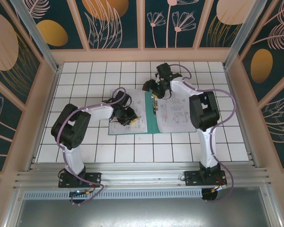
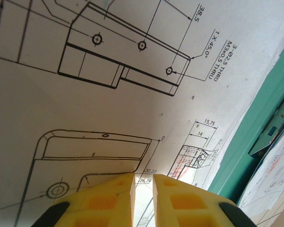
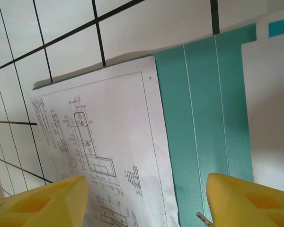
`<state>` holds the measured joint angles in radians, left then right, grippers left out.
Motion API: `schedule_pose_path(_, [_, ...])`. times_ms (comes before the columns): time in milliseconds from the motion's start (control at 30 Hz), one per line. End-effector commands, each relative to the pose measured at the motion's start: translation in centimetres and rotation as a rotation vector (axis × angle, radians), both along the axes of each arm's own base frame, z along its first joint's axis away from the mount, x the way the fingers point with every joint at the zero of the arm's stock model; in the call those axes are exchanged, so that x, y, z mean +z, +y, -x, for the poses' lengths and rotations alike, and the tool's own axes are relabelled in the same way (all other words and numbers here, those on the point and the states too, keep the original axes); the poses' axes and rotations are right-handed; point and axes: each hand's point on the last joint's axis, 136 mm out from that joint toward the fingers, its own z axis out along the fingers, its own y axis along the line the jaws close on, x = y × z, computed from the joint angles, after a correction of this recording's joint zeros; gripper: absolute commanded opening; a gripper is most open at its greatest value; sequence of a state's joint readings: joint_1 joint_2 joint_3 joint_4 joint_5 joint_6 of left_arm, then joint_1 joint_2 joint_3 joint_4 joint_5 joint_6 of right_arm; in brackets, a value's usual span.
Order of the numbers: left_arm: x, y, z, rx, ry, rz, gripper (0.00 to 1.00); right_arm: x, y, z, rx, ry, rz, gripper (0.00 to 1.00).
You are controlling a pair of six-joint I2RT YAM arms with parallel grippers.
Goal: Put the files into the folder
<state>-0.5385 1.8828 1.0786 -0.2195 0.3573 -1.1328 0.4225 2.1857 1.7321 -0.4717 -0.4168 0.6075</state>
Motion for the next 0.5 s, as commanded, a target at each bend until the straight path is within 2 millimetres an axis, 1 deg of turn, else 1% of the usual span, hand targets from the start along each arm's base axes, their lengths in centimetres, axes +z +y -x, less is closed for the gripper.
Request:
schedule_pose_path(0, [-0.2,0.2,0.2,-0.002,0.0,-0.002,0.18,2.8,1.0,1.1,0.038,-0.046,-0.048,0.68])
schedule_pose_path(167, [-0.3,0.3,0.3,0.0,0.002,-0.006,0.18,3.6,1.3,2.7,0.041,-0.045,-0.076,0.68])
schedule_pose_path(300, [-0.4,0.3,0.4,0.002,0.005,-0.005,0.18,3.6,1.1,4.3,0.033,-0.027,-0.097,0.68])
schedule_pose_path(467, [-0.5,0.4,0.5,0.004,0.006,-0.003,0.18,3.3,0.4,5.7,0.013,-0.016,-0.105,0.68])
